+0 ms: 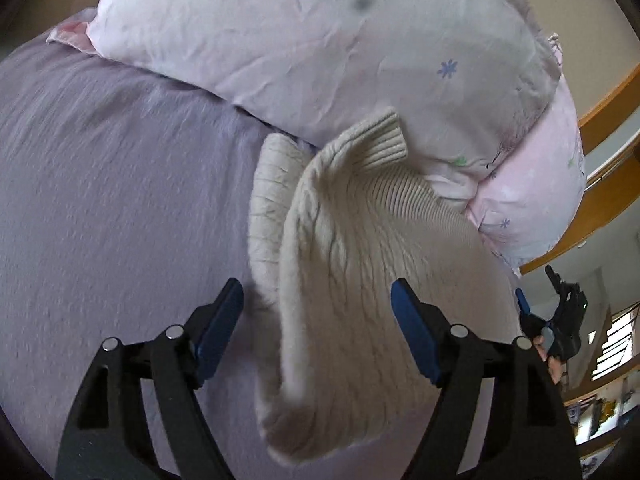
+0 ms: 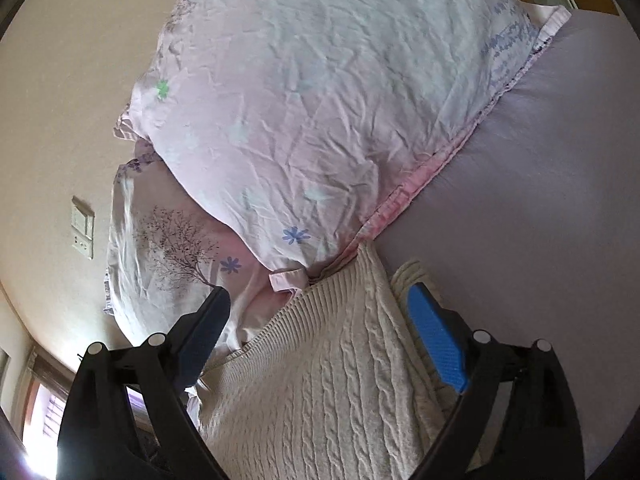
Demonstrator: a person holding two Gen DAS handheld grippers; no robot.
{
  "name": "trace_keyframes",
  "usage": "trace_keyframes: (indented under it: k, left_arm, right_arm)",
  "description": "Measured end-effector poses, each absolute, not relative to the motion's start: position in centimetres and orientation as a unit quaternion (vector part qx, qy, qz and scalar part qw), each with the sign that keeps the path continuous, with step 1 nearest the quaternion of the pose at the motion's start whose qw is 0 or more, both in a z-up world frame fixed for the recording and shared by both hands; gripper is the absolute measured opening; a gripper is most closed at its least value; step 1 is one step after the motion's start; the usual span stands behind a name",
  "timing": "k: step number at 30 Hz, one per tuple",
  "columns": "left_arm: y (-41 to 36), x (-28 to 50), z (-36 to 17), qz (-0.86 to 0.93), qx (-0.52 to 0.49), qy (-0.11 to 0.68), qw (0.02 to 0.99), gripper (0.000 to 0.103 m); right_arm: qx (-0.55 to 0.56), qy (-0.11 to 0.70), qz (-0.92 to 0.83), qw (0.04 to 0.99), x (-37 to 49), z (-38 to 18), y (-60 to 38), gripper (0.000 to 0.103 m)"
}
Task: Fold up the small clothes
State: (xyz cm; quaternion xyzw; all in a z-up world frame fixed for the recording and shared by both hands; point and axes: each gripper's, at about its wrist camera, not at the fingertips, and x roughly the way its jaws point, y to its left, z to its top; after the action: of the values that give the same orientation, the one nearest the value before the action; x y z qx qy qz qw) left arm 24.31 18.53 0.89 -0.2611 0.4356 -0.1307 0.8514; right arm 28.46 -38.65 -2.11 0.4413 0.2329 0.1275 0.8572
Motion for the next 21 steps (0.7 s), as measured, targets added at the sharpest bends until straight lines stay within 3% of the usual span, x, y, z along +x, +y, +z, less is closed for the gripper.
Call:
trace_keyframes:
  k: [4, 5, 8, 14, 21]
  left_arm:
    - [19.7, 25.3, 0.0, -0.150, -0.334, 0.427, 0.827, 0.070]
    - [20.0, 25.4, -0.4, -0.152, -0.353, 0.423, 0.821, 0.064]
    - [20.4, 26.3, -2.2, -0.159, -0.397, 0.443, 0.788, 0.018]
    - [21.5, 25.4, -2.8, -0.215, -0.533, 0.381, 0.724, 0.014]
    - [12.9, 25.1, 4.2, -0.315, -0.532, 0.317, 0.719, 0.014]
  right_arm:
    - [0.430, 0.234, 0.137, 0.861, 28.5, -1.8, -38.2, 0.092]
    - [0.429, 0.236, 0.140, 0.861, 28.6, -1.8, -38.0, 0.092]
    - [0.428, 0.243, 0.146, 0.858, 28.9, -1.8, -37.7, 0.092]
    - [0.426, 0.237, 0.155, 0.859, 28.7, -1.3, -37.7, 0.092]
    - [0.425, 0.196, 0.164, 0.869, 27.5, 0.6, -38.9, 0.092]
